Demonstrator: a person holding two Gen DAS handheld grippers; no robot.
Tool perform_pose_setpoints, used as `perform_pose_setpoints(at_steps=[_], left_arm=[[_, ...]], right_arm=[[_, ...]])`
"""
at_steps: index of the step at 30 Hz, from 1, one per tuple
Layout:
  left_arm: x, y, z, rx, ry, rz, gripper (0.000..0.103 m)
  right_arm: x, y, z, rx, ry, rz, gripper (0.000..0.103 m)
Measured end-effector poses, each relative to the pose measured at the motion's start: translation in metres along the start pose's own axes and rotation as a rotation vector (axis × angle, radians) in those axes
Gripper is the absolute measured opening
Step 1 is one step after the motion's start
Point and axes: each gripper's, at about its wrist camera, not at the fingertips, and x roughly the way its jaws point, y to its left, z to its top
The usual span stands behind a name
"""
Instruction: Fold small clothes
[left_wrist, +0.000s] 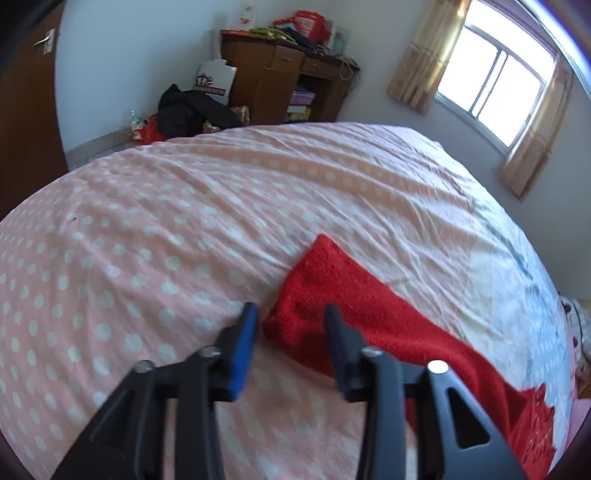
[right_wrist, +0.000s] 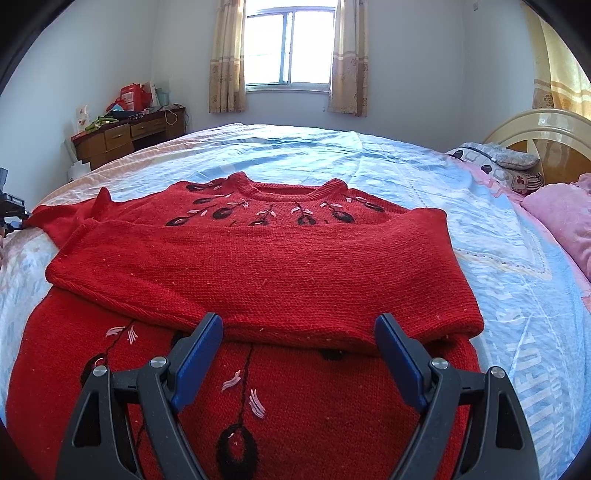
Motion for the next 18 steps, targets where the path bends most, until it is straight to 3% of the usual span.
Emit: perform_pose_setpoints(at_steps=[2, 4, 7, 8, 11, 18], left_arm=[[-0.004, 0.002, 0.001, -0.018, -0.029, 0.004, 0.068], [-0.002, 0.001, 0.0, -0.005, -0.029, 0.019, 0.07], [0.004, -0.006, -0.005, 0.052, -0.019, 0.058, 0.06], [0.006, -0.008, -0.006, 0.069, -0.02, 0.07, 0.053], [0.011, -0.015, -0.008, 0.108, 0.01, 0.052, 0.012], [-0.03, -0.028, 0.0, 0.11, -0.022, -0.056, 0.01]], right_arm=[[0.0, 0.0, 0.0, 0.0, 0.0, 0.0, 0.085], [0.0, 0.0, 0.0, -0.001, 0.0, -0.001, 0.085], [0.0, 0.0, 0.0, 0.0, -0.001, -0.002, 0.085], [0.0, -0.001, 0.0, 0.0, -0.001, -0.003, 0.085], [0.0, -0.001, 0.0, 0.0, -0.002, -0.006, 0.085], [0.0, -0.001, 0.001, 0.0, -0.004, -0.009, 0.085]])
